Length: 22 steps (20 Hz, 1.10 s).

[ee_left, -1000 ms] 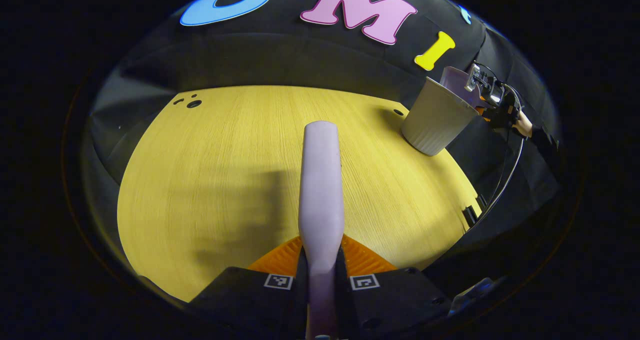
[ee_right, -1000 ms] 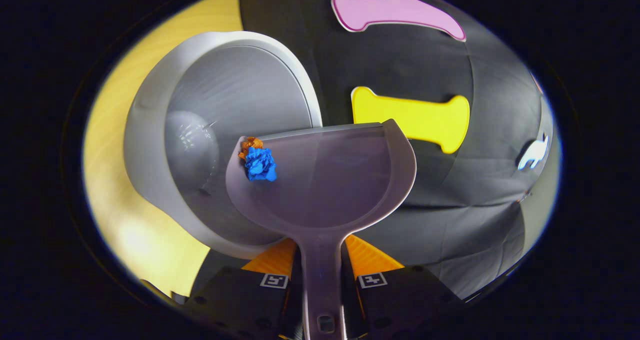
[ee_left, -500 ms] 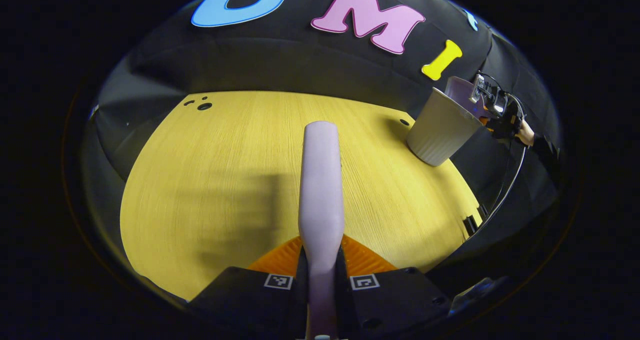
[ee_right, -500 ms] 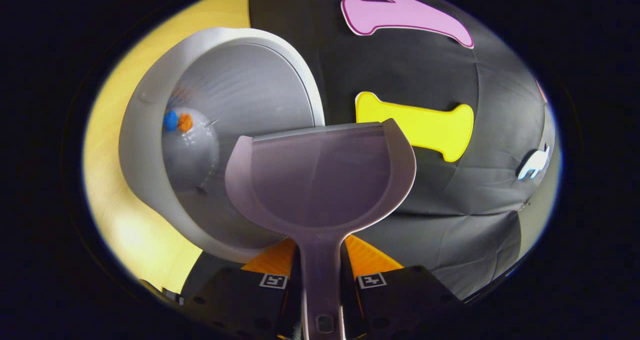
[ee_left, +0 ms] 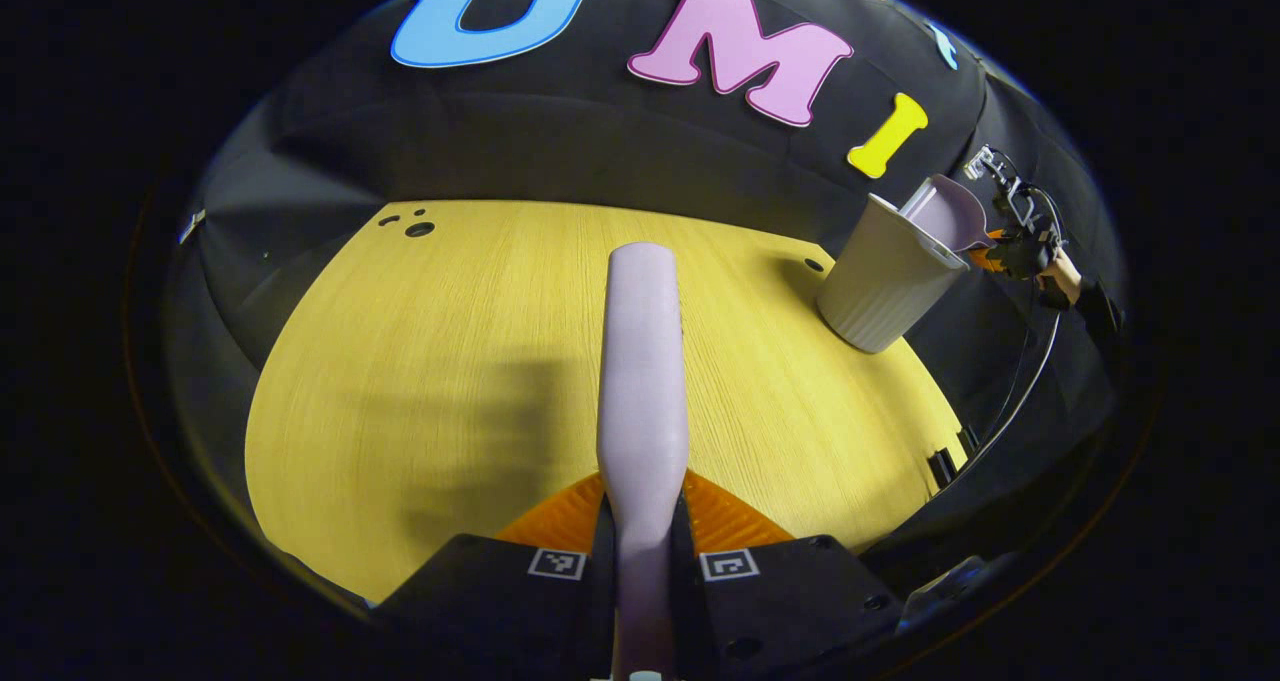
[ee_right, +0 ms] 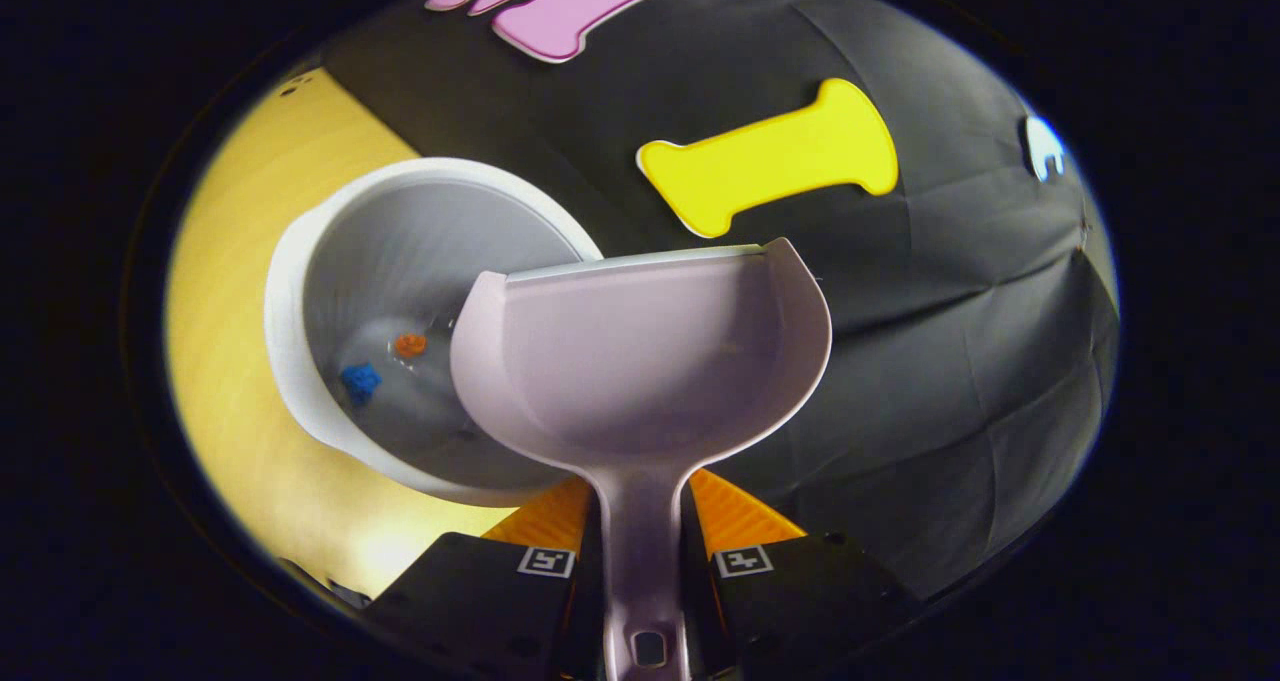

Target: Pick up the small broom and dustpan from the desktop, sweep the trash into the dustpan with the broom, and then empty the trash into the garbage bin.

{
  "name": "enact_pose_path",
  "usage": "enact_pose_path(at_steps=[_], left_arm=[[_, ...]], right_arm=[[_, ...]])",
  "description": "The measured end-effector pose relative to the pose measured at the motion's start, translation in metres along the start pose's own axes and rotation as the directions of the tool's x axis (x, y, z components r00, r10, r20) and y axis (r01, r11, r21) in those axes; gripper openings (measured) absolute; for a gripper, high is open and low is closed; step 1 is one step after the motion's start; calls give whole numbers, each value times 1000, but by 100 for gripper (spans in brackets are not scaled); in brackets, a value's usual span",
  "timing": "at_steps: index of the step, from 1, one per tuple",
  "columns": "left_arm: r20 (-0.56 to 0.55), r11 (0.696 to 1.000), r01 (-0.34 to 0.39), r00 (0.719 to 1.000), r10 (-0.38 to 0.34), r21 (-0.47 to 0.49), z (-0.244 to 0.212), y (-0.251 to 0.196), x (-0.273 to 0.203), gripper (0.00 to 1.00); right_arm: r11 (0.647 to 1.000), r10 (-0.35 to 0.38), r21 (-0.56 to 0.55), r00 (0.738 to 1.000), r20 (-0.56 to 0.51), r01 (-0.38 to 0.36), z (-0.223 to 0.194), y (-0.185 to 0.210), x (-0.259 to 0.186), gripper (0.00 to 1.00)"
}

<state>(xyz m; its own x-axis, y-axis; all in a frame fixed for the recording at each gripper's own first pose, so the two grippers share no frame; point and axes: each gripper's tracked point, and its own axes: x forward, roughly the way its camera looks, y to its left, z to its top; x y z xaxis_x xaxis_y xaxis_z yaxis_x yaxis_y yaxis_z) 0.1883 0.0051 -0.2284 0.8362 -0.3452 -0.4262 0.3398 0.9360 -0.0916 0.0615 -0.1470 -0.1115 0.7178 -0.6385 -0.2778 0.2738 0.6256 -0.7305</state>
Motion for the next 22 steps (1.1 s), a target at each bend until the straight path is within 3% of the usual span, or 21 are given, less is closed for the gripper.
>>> enact_pose_path(at_steps=[4,5,7,10,11,12,18,20,22], left_arm=[[31,998,-55,998,55,26,5,7,-5,27],[36,997,-65,997,64,34,5,8,-7,27],[45,997,-64,997,62,36,6,6,-10,26],[50,996,-72,996,70,42,3,6,-16,27],[51,995,-88,995,85,55,2,8,-17,27],[52,993,-99,994,96,70,1,10,-20,27],[62,992,-102,993,97,74,-3,6,-24,27],[59,993,-100,994,96,66,-7,4,-24,25],[56,992,-111,993,108,66,-11,6,-22,27]], right_arm=[[981,59,186,998,15,-61,11,4,-23,36],[972,70,221,997,24,-74,17,4,-27,40],[949,102,293,993,54,-114,33,5,-34,36],[895,126,412,982,142,-174,60,3,-60,39],[866,136,457,974,179,-205,73,2,-69,32],[839,154,488,965,212,-241,87,6,-78,36],[771,280,482,902,329,-416,127,55,-127,36],[763,332,443,873,357,-471,135,79,-150,40],[757,387,395,844,372,-521,140,109,-170,36]])
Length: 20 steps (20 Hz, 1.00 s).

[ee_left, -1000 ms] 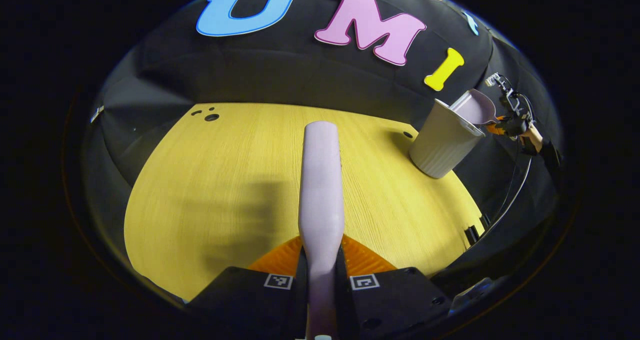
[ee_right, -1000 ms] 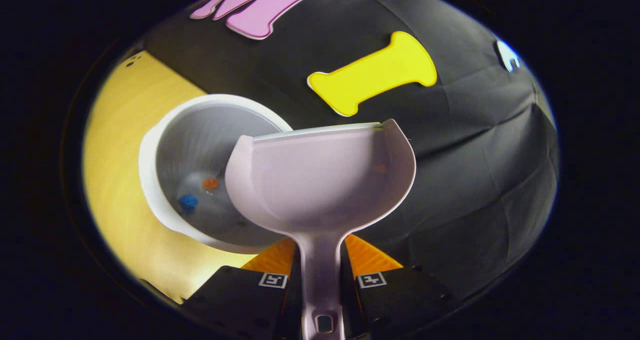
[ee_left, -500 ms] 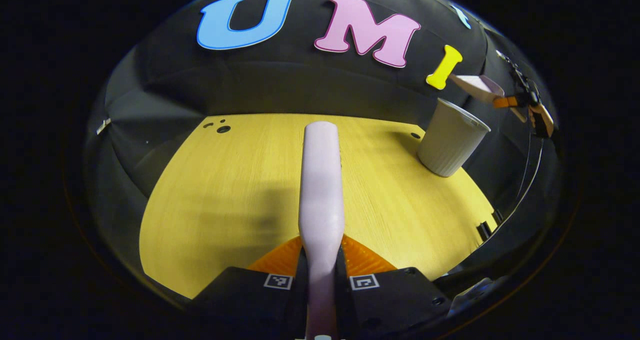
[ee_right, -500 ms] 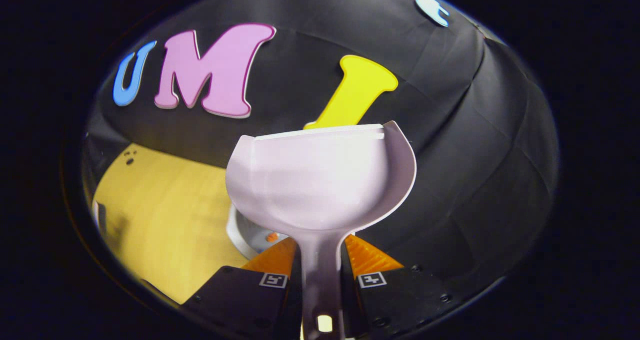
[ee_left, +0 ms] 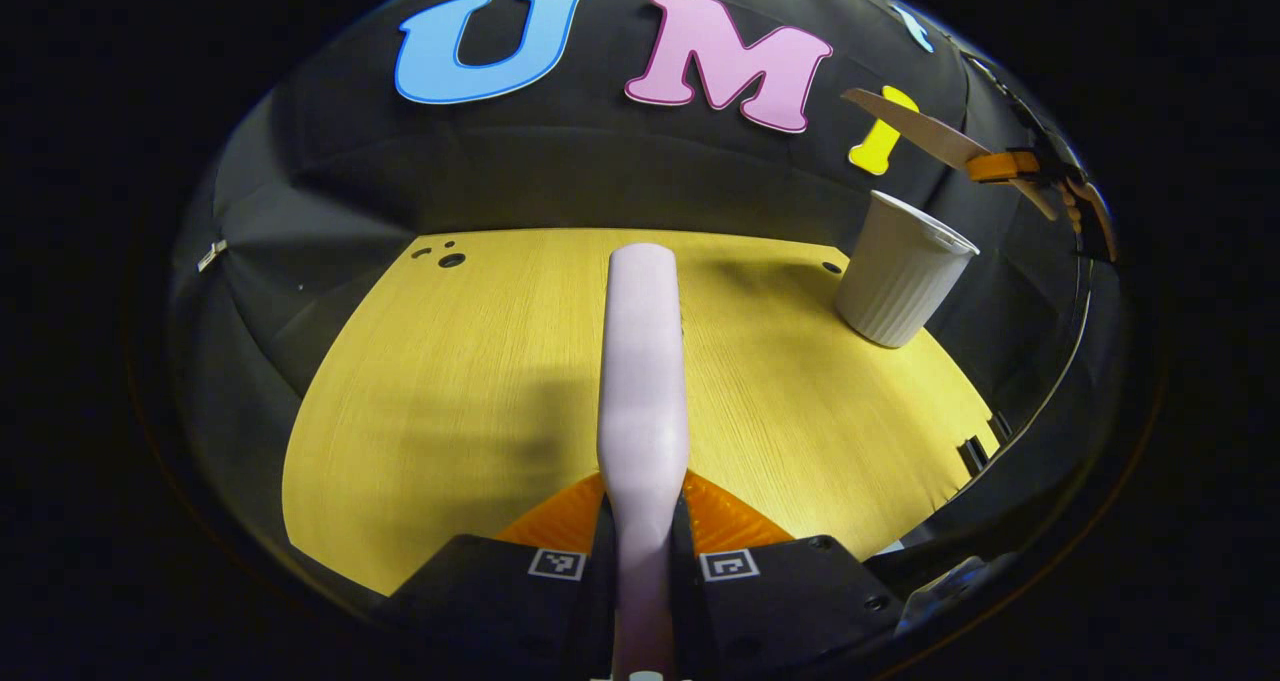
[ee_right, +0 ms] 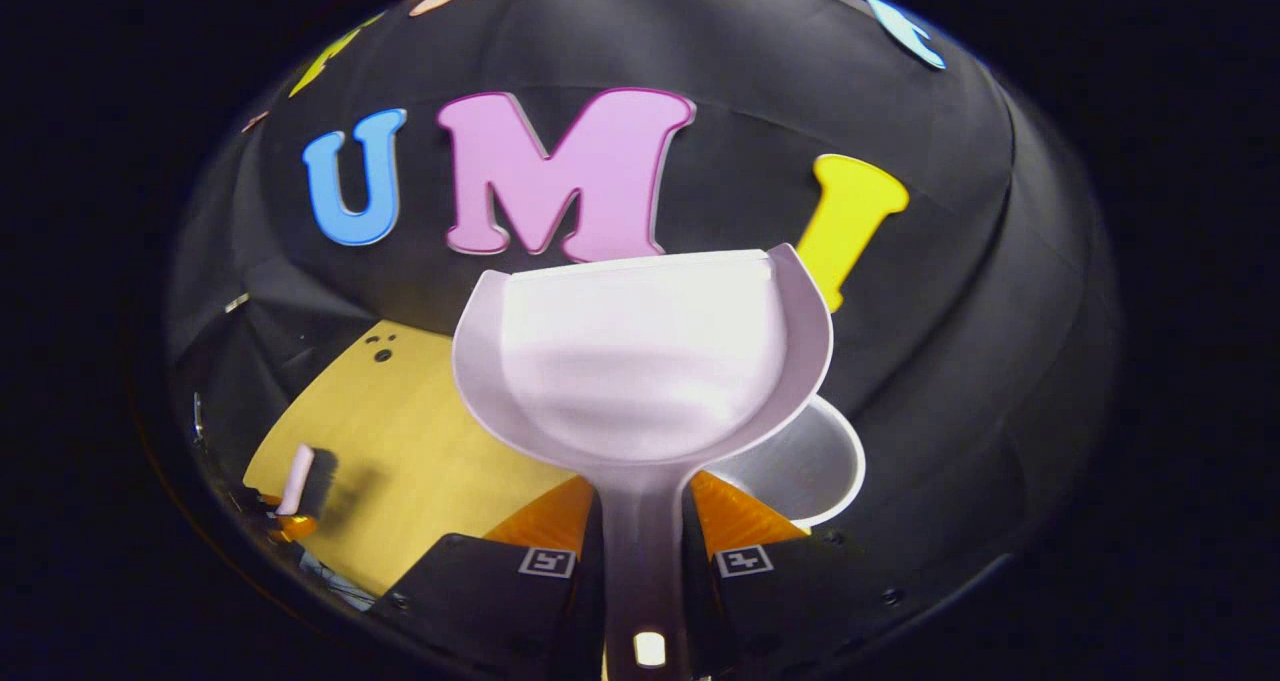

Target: Pick up the small broom and dustpan from the desktop, sweep the trash into the dustpan with the broom, and then empty the trash into the garbage bin.

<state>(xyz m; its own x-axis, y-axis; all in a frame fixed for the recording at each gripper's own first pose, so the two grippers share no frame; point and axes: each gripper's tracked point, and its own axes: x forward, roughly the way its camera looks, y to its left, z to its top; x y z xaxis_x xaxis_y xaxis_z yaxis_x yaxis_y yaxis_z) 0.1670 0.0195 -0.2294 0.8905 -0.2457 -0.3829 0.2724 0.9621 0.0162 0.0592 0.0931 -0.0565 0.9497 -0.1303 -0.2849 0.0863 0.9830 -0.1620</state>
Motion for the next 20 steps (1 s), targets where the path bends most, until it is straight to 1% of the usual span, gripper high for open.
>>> enact_pose_path(at_steps=[2,5,6,7,8,11,12,13,14,17,20], left_arm=[[-7,1000,-6,1000,6,-17,-3,2,2,27],[-11,998,-18,1000,17,-53,-3,6,8,27],[-15,998,-25,1000,24,-65,-3,7,13,27],[-19,997,-34,999,33,-73,-4,10,15,27],[-23,996,-40,999,38,-81,-5,10,19,27],[-50,993,-57,997,52,-106,-8,10,35,27],[-64,992,-67,996,61,-106,-9,10,42,27],[-81,991,-81,994,73,-105,-12,10,49,27],[-105,990,-94,991,83,-105,-17,9,57,29],[-192,985,-128,976,104,-117,-36,9,82,27],[-256,983,-167,956,143,-76,-44,14,104,27]], right_arm=[[997,71,-24,997,-34,-72,-18,35,-1,36],[984,173,-27,981,-93,-176,-52,88,-4,36],[980,195,-24,973,-120,-199,-68,101,-3,32],[975,218,-19,964,-155,-223,-90,114,-3,32],[971,230,-17,957,-179,-237,-102,116,-4,36],[967,245,-8,935,-255,-256,-153,135,6,36],[965,254,12,922,-292,-262,-177,142,15,36],[965,257,30,913,-317,-261,-193,143,22,36],[966,256,46,904,-342,-256,-210,143,27,36],[968,252,103,871,-421,-230,-255,144,38,36],[968,249,145,846,-471,-205,-291,138,41,36]])
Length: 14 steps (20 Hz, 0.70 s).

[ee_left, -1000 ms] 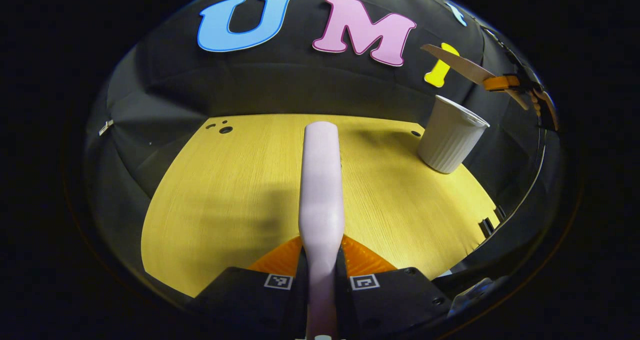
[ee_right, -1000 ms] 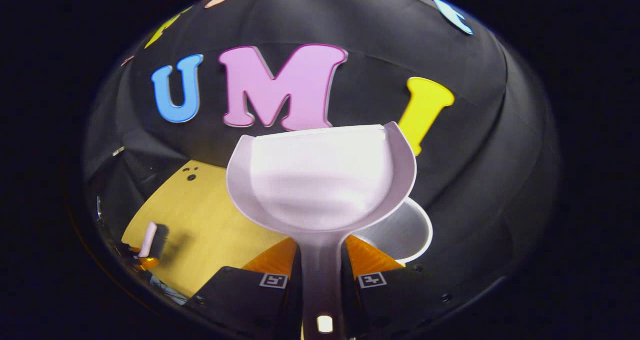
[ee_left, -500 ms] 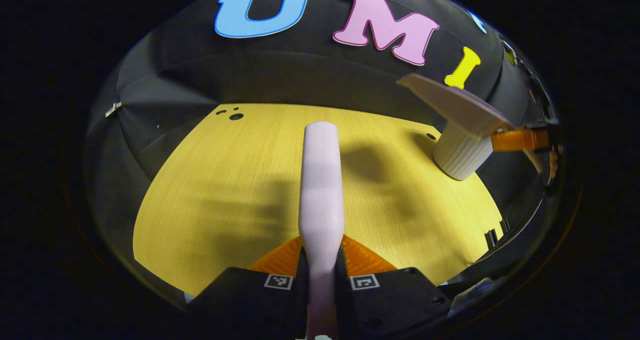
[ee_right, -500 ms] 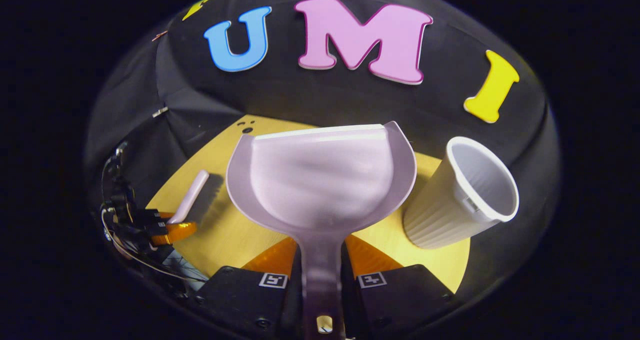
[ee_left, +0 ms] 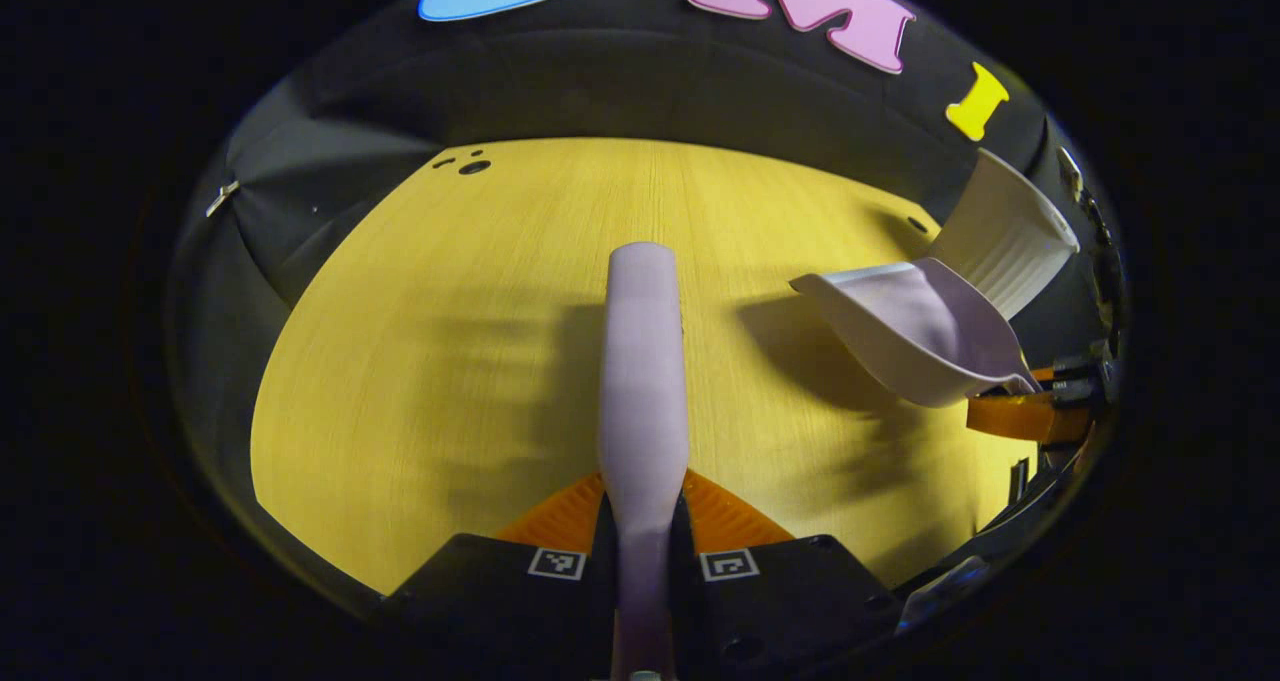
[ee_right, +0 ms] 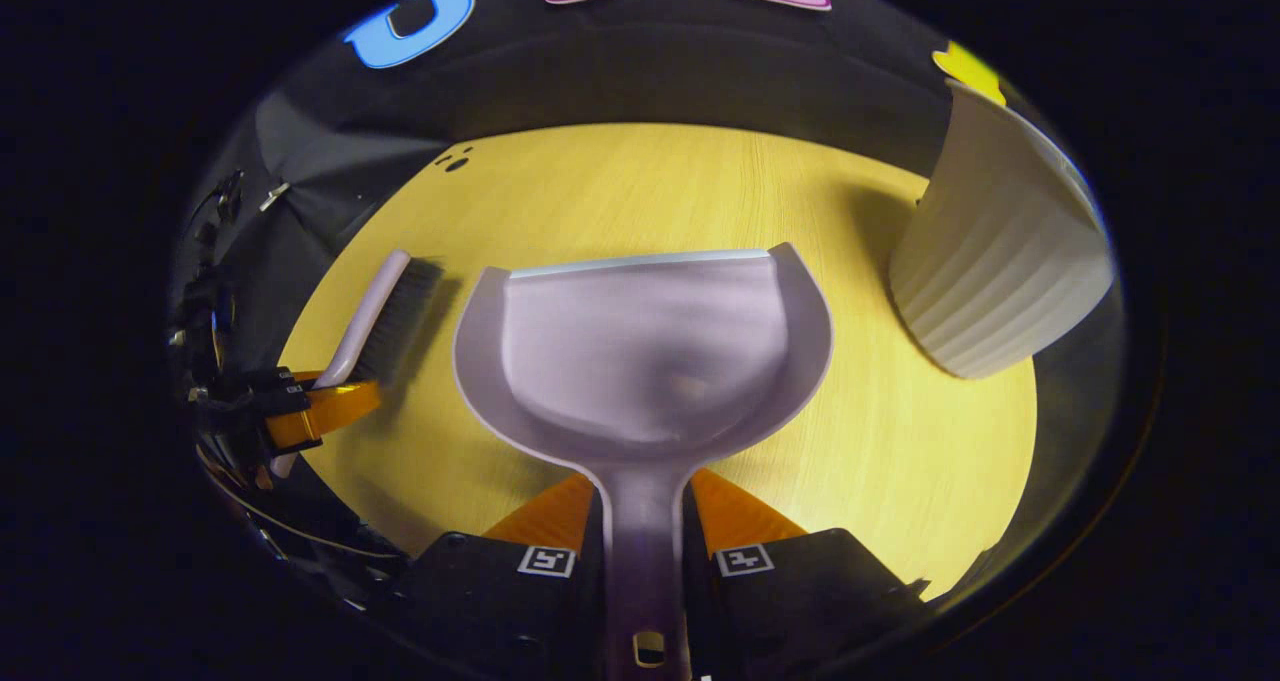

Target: Pick up the small broom and dustpan from the desktop, sweep the trash into the dustpan with the broom, and then empty the trash into the garbage bin.

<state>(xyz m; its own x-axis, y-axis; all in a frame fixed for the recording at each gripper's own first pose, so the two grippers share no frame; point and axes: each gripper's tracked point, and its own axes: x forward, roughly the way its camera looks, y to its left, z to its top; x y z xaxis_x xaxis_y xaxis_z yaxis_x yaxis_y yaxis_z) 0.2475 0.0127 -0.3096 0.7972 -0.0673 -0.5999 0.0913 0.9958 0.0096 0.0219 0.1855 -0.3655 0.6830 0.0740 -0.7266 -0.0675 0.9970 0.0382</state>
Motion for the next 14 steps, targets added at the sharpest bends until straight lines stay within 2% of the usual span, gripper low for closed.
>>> enact_pose_path(at_steps=[3,6,7,9,12,13,14], left_arm=[[-46,996,-51,997,54,73,7,-2,14,28],[-69,991,-61,995,69,116,10,-10,26,27],[-76,989,-58,995,68,135,10,-12,29,27],[-99,983,-63,992,82,175,4,-16,28,28],[-86,980,-70,993,87,185,6,-16,25,31],[-68,982,-65,995,78,178,8,-18,23,32],[-52,983,-59,996,69,171,9,-21,19,33]], right_arm=[[1000,0,24,998,-65,1,-25,-6,11,36],[1000,2,-7,998,-66,-3,-32,-5,16,32],[1000,10,-4,997,-78,-10,-34,-4,18,37],[1000,22,1,994,-104,-22,-39,-4,22,37],[998,48,38,993,-109,-44,-41,0,25,39],[997,59,51,993,-103,-54,-39,2,25,32],[996,65,58,993,-93,-60,-37,3,23,45]])
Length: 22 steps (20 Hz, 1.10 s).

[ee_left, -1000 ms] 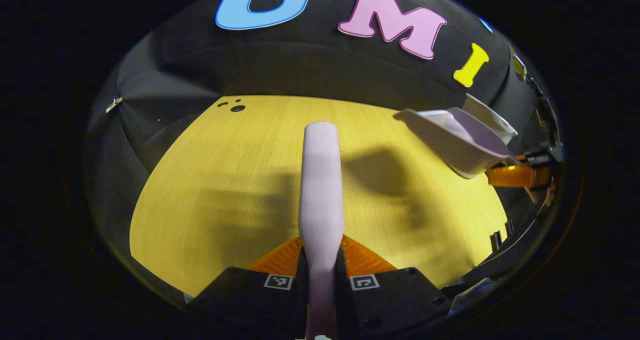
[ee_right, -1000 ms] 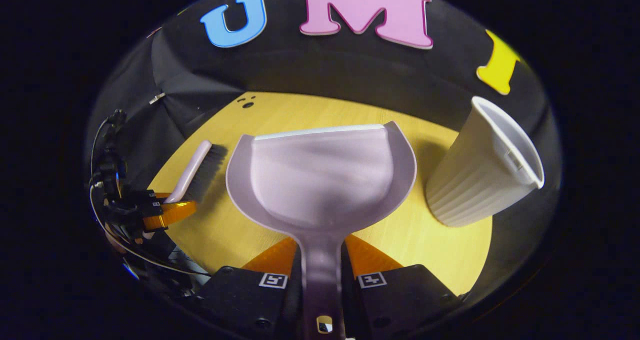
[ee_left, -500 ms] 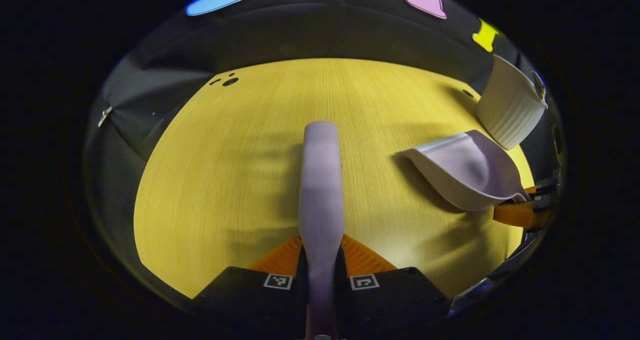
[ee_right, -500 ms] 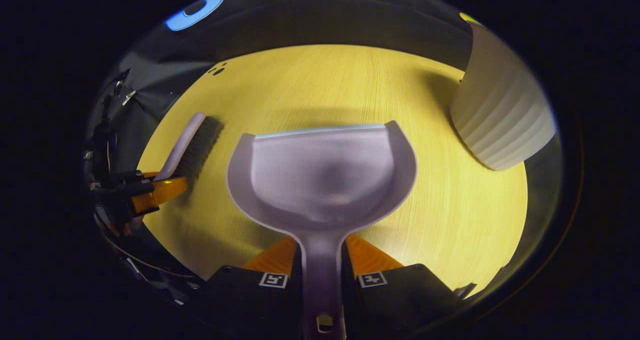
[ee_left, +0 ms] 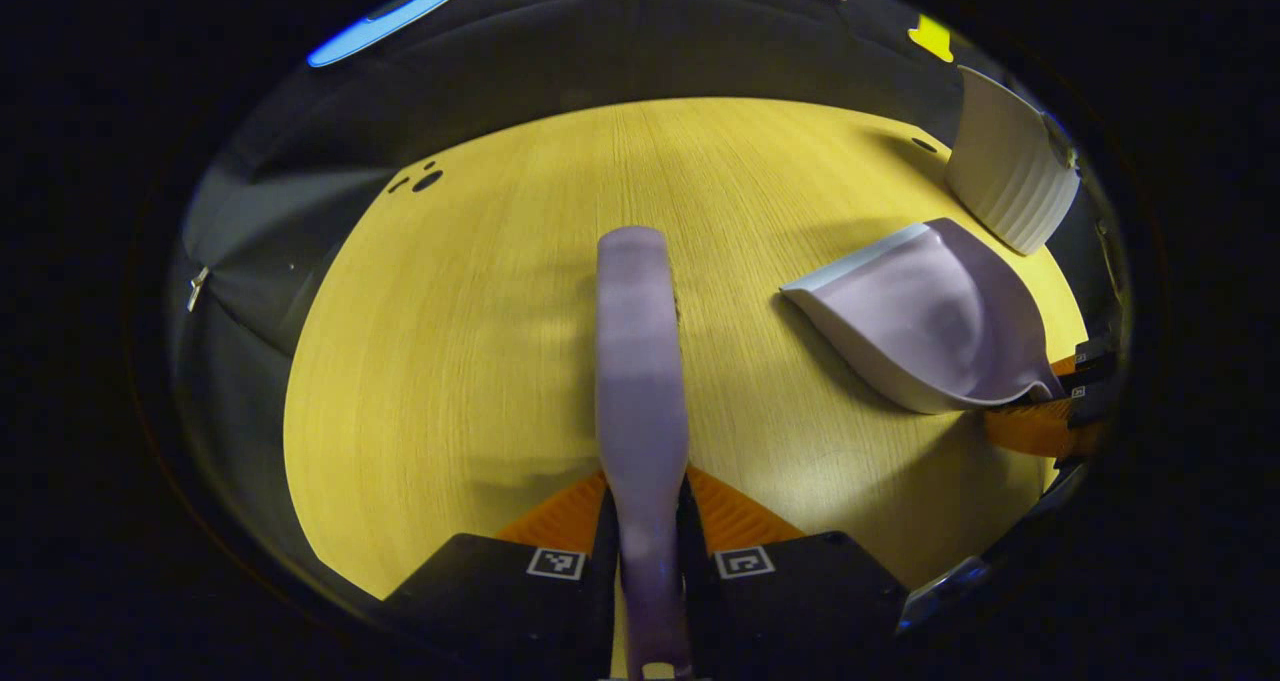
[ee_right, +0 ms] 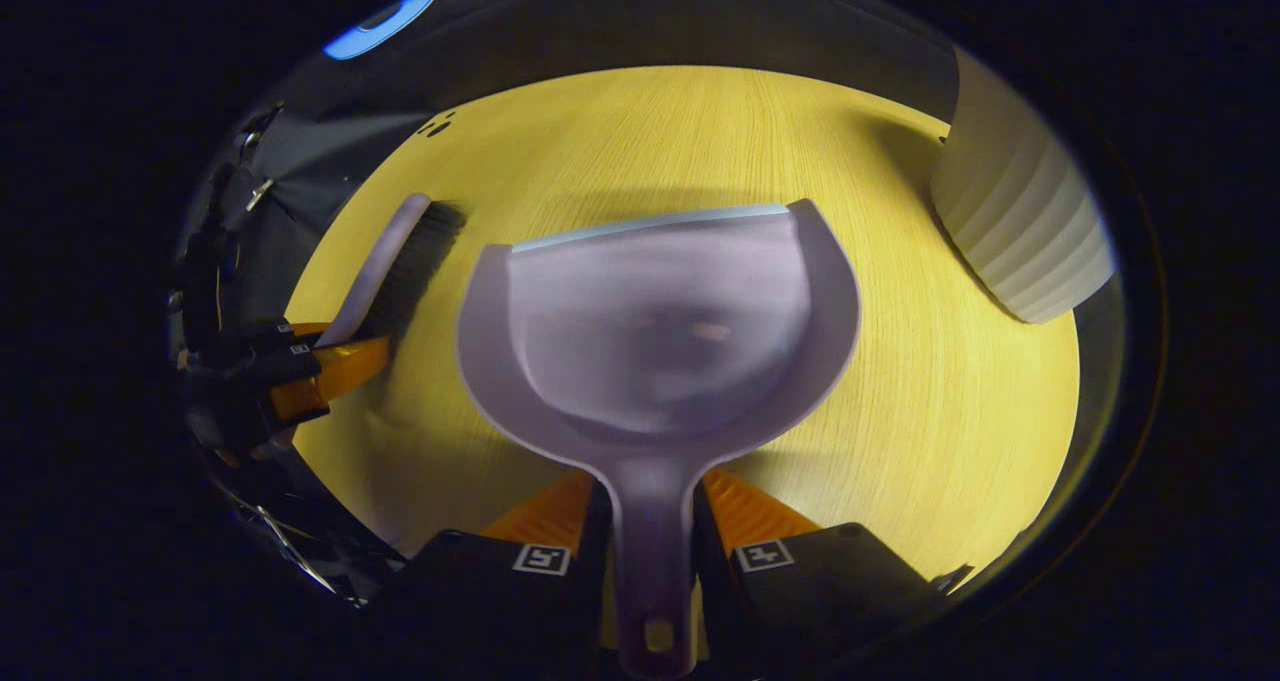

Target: Pick up the small broom and dustpan from the desktop, sweep the trash into the dustpan with the broom, and then empty the trash into the garbage bin.

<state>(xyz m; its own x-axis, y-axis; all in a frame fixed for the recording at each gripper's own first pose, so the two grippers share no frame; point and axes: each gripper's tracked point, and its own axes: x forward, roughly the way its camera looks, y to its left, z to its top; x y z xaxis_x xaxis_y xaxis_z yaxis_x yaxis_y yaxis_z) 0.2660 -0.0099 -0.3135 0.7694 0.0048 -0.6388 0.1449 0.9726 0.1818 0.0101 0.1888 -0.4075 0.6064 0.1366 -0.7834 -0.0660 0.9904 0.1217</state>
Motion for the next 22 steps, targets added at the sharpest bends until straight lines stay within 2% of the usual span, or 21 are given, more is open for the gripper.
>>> enact_pose_path(at_steps=[1,4,5,7,9,11,13,15,18,20,21,22], left_arm=[[14,1000,11,1000,-11,-5,1,-2,-6,39],[97,1000,24,995,-22,-20,11,-1,-32,85],[137,999,25,990,-20,-34,14,-1,-37,100],[222,998,29,975,-14,-64,23,0,-66,97],[320,995,35,947,-3,-94,33,5,-101,97],[437,991,41,899,18,-125,40,9,-150,97],[539,993,3,840,59,-114,37,23,-189,97],[620,994,-20,781,80,-103,33,24,-230,97],[710,997,-25,701,74,-79,25,15,-282,96],[743,996,-16,665,73,-84,20,5,-309,96],[756,996,1,651,64,-85,17,-4,-321,100],[776,996,15,628,55,-83,15,-12,-336,96]], right_arm=[[1000,6,6,1000,13,-6,1,2,-2,67],[1000,-18,24,997,71,16,7,3,-19,100],[999,-36,22,994,98,34,10,1,-25,99],[997,-73,11,985,156,72,13,0,-43,99],[995,-96,16,968,230,95,19,2,-68,99],[994,-105,14,941,322,107,28,5,-107,99],[990,-121,-24,912,391,141,32,10,-143,99],[981,-127,-64,853,506,184,47,20,-184,99],[971,-91,-109,749,656,212,52,45,-248,99],[970,-60,-122,697,715,209,46,63,-279,99],[973,-44,-123,675,737,198,41,73,-289,99],[975,-31,-118,642,766,188,36,78,-305,98]])
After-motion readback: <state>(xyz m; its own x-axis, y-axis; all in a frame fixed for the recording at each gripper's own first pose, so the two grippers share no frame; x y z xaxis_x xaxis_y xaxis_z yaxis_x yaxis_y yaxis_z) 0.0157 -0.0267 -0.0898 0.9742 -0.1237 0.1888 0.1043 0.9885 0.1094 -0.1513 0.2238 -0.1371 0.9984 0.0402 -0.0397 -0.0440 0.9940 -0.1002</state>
